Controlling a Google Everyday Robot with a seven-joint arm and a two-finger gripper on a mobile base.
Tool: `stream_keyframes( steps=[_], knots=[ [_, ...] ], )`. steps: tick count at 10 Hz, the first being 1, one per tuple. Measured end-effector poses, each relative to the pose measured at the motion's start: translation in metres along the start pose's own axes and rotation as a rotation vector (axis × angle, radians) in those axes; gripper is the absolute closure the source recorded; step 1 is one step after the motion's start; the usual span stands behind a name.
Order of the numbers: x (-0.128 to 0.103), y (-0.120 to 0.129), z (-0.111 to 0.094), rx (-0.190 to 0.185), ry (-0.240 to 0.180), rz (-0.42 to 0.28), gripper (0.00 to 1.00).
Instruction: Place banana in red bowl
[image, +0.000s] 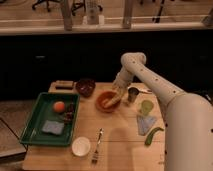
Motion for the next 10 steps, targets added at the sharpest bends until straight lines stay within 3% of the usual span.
stream_keyframes(
  steps=[3,10],
  knots=[
    [0.0032,0.0008,0.0004,-0.001,-0.019,-0.01,0.2],
    [0.0026,0.0013,0.0011,-0.004,-0.02,-0.01,0.2]
  ],
)
